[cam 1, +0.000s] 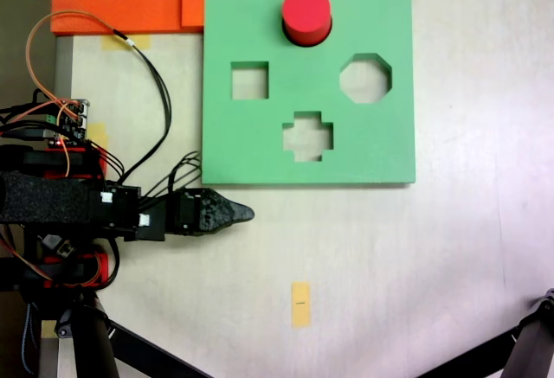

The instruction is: Put the cylinder block into the corresponding hole

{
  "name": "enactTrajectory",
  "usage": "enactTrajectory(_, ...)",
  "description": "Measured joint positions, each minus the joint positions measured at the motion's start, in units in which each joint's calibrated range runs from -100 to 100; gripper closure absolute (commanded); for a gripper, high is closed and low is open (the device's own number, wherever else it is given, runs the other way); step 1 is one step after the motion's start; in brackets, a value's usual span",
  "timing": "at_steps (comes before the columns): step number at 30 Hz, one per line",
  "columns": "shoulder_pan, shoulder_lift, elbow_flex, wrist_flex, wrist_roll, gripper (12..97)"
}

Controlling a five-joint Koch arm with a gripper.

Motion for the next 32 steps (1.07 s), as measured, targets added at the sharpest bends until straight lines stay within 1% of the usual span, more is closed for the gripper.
enactTrajectory(4,0.0,-0.1,0.1,-4.8,0.0,62.0)
enactTrajectory(7,0.0,-0.3,0.1,-5.3,0.0,59.1)
enactTrajectory(32,0.0,-0.3,0.1,-5.3,0.0,59.2)
